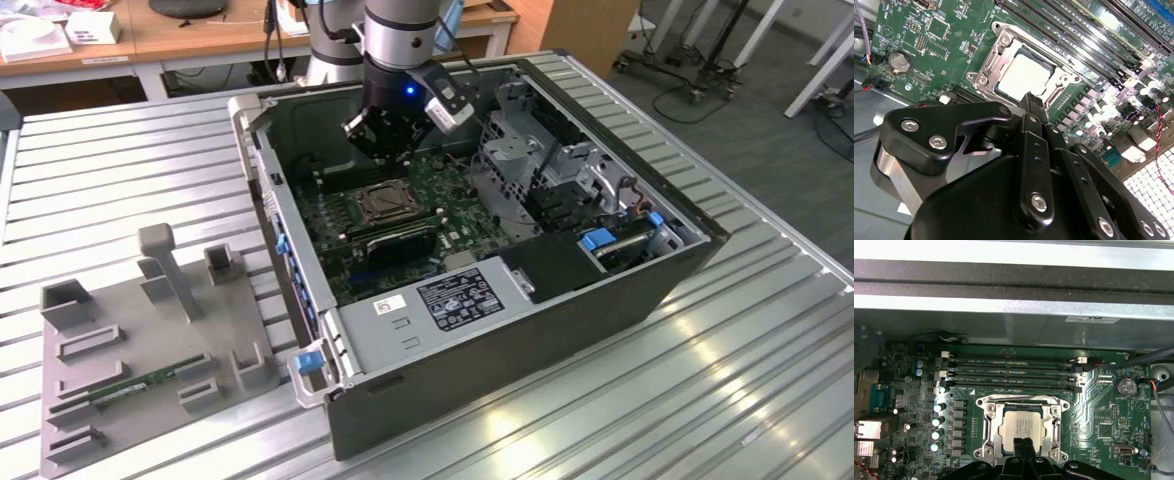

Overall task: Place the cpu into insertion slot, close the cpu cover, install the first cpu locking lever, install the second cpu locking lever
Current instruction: 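Install the second cpu locking lever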

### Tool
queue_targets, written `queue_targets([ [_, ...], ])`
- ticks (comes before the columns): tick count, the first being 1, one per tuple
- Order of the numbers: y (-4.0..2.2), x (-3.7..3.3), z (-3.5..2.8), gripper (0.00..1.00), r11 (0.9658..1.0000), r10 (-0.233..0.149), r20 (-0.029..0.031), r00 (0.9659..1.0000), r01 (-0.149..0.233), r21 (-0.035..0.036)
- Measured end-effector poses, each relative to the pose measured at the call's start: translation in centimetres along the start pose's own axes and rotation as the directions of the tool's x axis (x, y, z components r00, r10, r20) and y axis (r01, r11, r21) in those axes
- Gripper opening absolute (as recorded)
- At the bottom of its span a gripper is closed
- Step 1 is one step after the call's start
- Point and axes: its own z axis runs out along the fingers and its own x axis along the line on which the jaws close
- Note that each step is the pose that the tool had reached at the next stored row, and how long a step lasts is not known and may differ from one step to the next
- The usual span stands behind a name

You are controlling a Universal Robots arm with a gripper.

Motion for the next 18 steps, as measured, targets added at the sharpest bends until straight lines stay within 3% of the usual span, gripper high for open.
queue_targets([
  [18,-0.80,0.02,-0.05,0.11,1.0000,0.000,0.0000,1.0000,0.000,0.0000],
])
